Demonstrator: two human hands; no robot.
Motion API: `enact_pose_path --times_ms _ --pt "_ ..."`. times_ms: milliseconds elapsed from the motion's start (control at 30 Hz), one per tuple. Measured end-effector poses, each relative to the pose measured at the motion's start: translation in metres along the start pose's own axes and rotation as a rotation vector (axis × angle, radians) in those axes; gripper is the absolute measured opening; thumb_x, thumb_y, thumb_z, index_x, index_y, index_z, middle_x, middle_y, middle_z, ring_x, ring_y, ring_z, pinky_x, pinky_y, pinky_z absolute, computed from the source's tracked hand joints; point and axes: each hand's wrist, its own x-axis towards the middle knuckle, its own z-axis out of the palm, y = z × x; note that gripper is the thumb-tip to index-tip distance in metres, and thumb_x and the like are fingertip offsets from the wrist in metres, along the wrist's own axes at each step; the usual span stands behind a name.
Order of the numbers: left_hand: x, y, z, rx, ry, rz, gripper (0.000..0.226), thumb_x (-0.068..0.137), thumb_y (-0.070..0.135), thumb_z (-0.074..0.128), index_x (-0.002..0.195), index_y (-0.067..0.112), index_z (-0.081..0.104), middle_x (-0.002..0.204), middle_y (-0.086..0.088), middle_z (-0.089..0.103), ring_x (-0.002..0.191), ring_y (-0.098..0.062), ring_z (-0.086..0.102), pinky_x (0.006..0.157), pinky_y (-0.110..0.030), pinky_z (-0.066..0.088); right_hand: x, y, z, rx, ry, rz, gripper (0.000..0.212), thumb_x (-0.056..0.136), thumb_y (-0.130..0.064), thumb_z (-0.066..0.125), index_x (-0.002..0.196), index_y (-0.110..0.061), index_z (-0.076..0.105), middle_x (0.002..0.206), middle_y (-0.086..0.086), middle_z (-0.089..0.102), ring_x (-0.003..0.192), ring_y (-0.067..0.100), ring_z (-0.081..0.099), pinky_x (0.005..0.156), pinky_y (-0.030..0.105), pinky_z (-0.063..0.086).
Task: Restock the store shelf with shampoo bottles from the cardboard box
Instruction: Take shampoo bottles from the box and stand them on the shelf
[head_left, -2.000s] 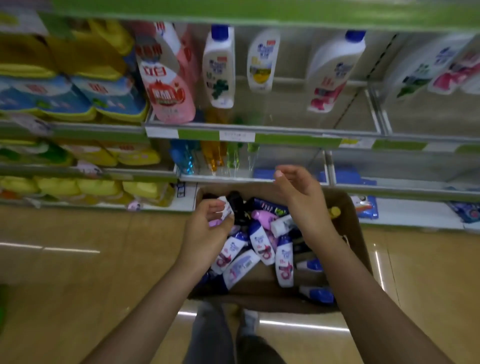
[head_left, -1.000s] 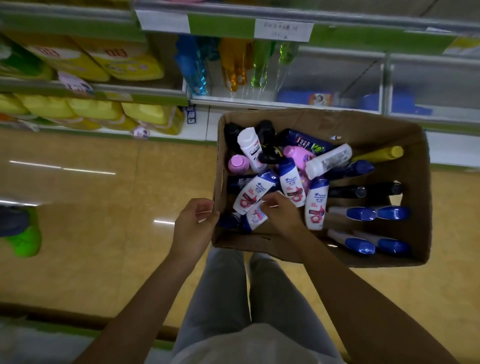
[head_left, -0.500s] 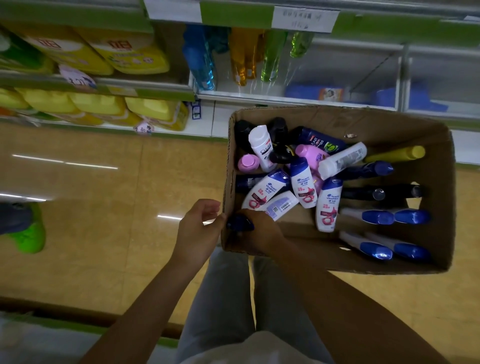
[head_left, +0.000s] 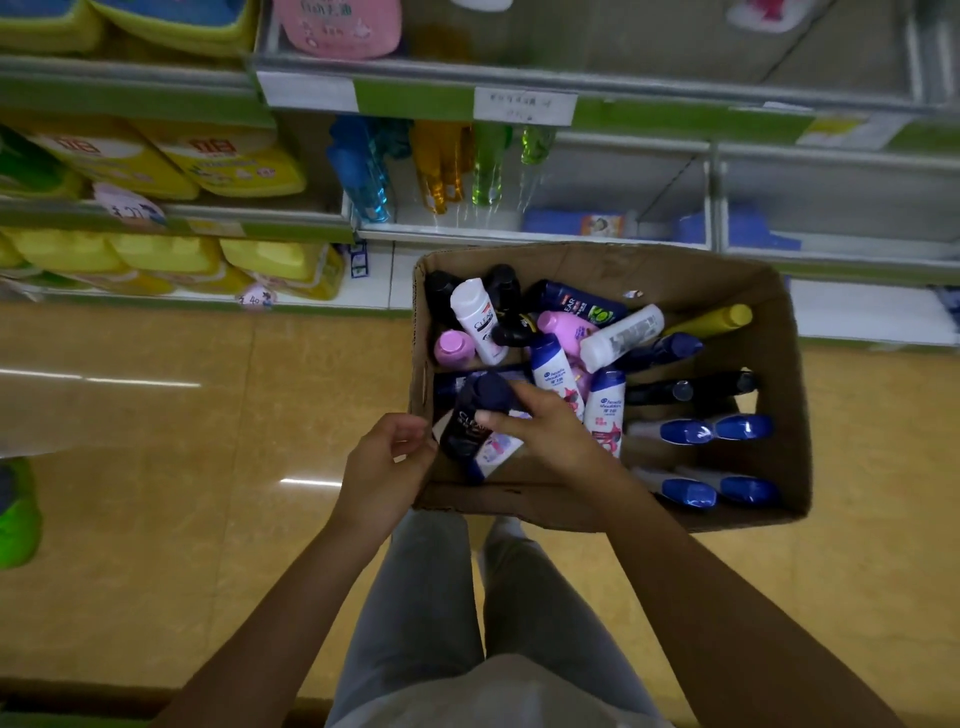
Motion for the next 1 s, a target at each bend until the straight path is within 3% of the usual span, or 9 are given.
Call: enact_pose_path --times_ms 100,200,233,367,533,633,767,900,1000 --pt "-0.006 0.010 0.006 -0.037 -0.027 -0.002 0.024 0.086 0.007 0.064 0.108 0.017 0.060 0.101 0.008 0.063 0.104 -0.015 0.060 0.087 -0.027 0.047 -0.017 -0.029 -0.017 0.133 0.042 -0.018 0.035 0.088 -0.016 0.068 0.123 -0.015 0.062 0.118 0.003 0.069 0.107 0.009 0.064 0.090 0.018 0.050" --pt "-0.014 0.026 0.011 -0.096 -0.056 0.018 0.036 0.087 0.009 0.064 0.122 0.014 0.056 0.112 0.004 0.059 0.109 -0.010 0.055 0.076 -0.008 0.043 -0.030 -0.056 -0.031 0.210 0.080 -0.062 0.032 0.090 -0.017 0.066 0.121 -0.010 0.064 0.114 0.010 0.070 0.106 0.019 0.066 0.096 0.033 0.052" --pt "-0.017 0.032 0.012 -0.106 -0.070 0.034 0.039 0.088 0.009 0.064 0.125 0.014 0.054 0.114 0.006 0.057 0.109 -0.008 0.053 0.071 -0.004 0.041 -0.035 -0.066 -0.034 0.231 0.089 -0.079 0.029 0.091 -0.016 0.064 0.119 -0.009 0.064 0.110 0.010 0.071 0.102 0.017 0.068 0.093 0.032 0.053" --pt "-0.029 0.059 0.014 -0.208 -0.161 0.117 0.040 0.088 0.007 0.063 0.126 0.014 0.052 0.109 0.012 0.057 0.095 0.006 0.054 0.060 -0.002 0.045 -0.059 -0.104 -0.045 0.340 0.124 -0.149 0.018 0.095 -0.016 0.057 0.109 -0.008 0.065 0.097 0.005 0.072 0.086 0.010 0.070 0.072 0.024 0.057" --pt "-0.052 0.086 0.011 -0.267 -0.217 0.244 0.038 0.087 0.015 0.065 0.120 0.028 0.053 0.106 0.022 0.060 0.089 0.018 0.059 0.063 -0.008 0.050 -0.078 -0.139 -0.057 0.373 0.195 -0.225 0.018 0.095 -0.026 0.057 0.098 -0.012 0.068 0.089 0.002 0.073 0.087 0.013 0.070 0.072 0.030 0.057" --pt "-0.066 0.100 0.007 -0.355 -0.281 0.267 0.035 0.085 0.018 0.066 0.113 0.035 0.055 0.104 0.016 0.067 0.093 0.007 0.065 0.070 -0.015 0.054 -0.087 -0.160 -0.064 0.350 0.210 -0.267 0.027 0.095 -0.034 0.056 0.097 -0.009 0.066 0.088 0.004 0.072 0.086 0.016 0.070 0.074 0.031 0.058" --pt "-0.084 0.114 0.004 -0.460 -0.354 0.273 0.040 0.075 0.028 0.068 0.114 0.028 0.059 0.108 0.006 0.072 0.101 -0.015 0.068 0.082 -0.034 0.055 -0.100 -0.186 -0.065 0.323 0.229 -0.296 0.034 0.092 -0.043 0.058 0.094 -0.010 0.068 0.086 0.004 0.072 0.079 0.015 0.070 0.067 0.031 0.056" --pt "-0.101 0.129 0.002 -0.533 -0.309 0.329 0.036 0.070 0.025 0.068 0.106 0.026 0.060 0.096 0.010 0.073 0.091 -0.012 0.071 0.070 -0.026 0.057 -0.114 -0.208 -0.066 0.321 0.208 -0.356 0.033 0.092 -0.044 0.058 0.094 -0.013 0.069 0.089 0.005 0.071 0.082 0.013 0.068 0.067 0.029 0.056" --pt "-0.110 0.138 -0.001 -0.572 -0.276 0.368 0.039 0.070 0.024 0.069 0.107 0.021 0.061 0.099 0.002 0.073 0.094 -0.017 0.070 0.073 -0.028 0.058 -0.125 -0.222 -0.069 0.300 0.159 -0.396 0.031 0.094 -0.045 0.054 0.098 -0.017 0.068 0.093 0.001 0.071 0.090 0.014 0.066 0.071 0.031 0.057"
